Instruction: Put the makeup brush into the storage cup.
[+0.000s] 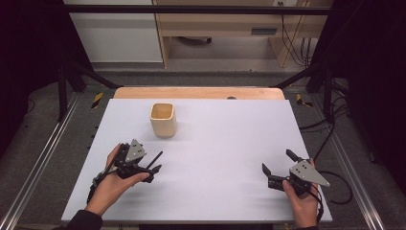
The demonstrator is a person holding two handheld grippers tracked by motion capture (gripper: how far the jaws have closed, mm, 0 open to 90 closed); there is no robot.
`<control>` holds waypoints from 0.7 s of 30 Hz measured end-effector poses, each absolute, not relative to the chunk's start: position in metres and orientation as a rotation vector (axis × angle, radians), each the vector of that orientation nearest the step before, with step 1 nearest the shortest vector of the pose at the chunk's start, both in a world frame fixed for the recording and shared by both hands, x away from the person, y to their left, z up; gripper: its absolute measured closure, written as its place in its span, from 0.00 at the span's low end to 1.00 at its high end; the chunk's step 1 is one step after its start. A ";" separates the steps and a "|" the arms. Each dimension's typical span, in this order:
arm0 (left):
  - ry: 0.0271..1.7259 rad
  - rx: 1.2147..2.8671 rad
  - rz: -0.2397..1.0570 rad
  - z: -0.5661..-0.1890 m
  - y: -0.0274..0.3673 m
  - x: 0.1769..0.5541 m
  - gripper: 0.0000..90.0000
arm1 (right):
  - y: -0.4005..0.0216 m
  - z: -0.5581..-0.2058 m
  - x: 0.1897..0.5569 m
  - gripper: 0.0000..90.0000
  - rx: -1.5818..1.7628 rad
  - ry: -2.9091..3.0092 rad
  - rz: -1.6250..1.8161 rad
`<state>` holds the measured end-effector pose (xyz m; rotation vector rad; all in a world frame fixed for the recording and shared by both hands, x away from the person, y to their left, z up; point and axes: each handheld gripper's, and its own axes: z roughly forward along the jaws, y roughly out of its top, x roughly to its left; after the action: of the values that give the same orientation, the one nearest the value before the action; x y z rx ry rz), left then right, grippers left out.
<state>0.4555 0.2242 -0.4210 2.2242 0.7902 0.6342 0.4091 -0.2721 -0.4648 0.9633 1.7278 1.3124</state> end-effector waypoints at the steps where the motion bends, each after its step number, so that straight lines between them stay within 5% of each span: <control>1: 0.796 2.247 0.631 -0.421 0.223 0.456 0.03 | -0.272 -0.465 0.409 0.03 0.964 1.728 1.312; 21: 0.839 2.334 0.608 -0.419 0.222 0.465 0.04 | -0.272 -0.465 0.409 0.03 0.962 1.732 1.306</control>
<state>0.4647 0.2217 -0.4188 2.3339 0.8389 0.6078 0.4091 -0.2716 -0.4649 0.9620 1.7315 1.3059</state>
